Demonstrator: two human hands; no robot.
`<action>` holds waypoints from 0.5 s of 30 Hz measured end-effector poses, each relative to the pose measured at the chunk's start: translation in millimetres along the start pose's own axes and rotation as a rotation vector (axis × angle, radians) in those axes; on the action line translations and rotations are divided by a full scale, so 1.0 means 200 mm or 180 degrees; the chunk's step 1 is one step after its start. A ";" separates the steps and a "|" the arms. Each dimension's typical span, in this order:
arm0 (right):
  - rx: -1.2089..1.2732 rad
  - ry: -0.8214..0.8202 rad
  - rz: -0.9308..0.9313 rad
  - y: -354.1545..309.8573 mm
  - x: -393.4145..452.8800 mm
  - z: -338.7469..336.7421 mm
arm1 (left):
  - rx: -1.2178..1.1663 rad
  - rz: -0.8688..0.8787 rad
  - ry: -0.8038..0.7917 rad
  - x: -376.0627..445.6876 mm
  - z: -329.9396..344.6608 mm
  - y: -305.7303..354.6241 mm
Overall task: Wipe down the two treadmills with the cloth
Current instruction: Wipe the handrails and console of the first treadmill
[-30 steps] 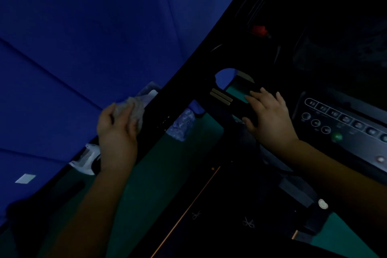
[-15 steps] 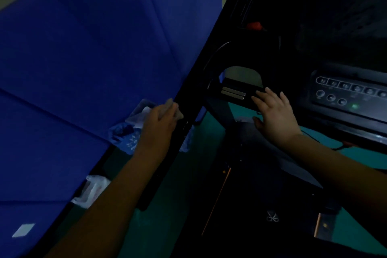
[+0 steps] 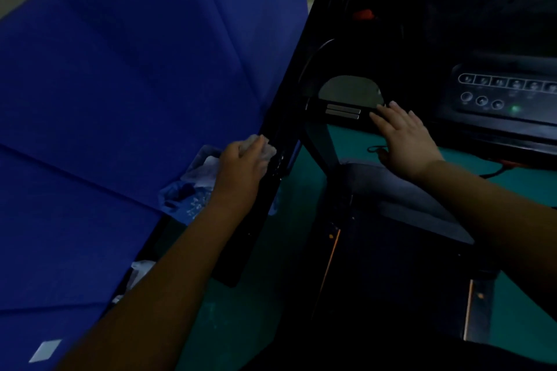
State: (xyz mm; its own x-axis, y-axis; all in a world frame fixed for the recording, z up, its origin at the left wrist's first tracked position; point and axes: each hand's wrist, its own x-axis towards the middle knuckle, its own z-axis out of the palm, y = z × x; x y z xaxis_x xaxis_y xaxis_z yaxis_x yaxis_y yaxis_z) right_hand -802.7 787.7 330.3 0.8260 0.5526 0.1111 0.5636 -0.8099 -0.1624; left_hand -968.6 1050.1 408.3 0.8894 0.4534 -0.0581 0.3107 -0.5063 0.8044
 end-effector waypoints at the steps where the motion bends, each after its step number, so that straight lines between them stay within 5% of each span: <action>1: 0.0003 -0.0007 -0.0001 0.00 0.00 0.00 | -0.0307 -0.0104 0.0007 -0.02 -0.02 -0.01; 4: -0.0025 -0.0005 -0.0032 0.01 0.00 0.00 | -0.1257 -0.0665 0.0304 -0.21 -0.08 -0.10; 8: -0.0031 -0.0104 -0.0049 0.00 -0.01 0.00 | -0.1256 -0.1060 0.0707 -0.50 -0.16 -0.22; 12: 0.0024 -0.0159 -0.0033 0.01 0.00 -0.02 | -0.1192 -0.1091 0.0976 -0.45 -0.12 -0.18; 15: -0.0029 -0.0239 -0.0021 0.00 0.00 -0.03 | -0.0945 -0.0808 0.0713 -0.27 -0.07 -0.13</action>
State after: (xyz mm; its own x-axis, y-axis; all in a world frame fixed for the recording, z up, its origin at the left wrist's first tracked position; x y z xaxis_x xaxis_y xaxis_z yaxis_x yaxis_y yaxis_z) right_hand -801.9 786.2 335.4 0.8201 0.5709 0.0382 0.5694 -0.8077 -0.1530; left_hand -1030.0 1050.2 398.7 0.6927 0.7003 -0.1725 0.3710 -0.1410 0.9179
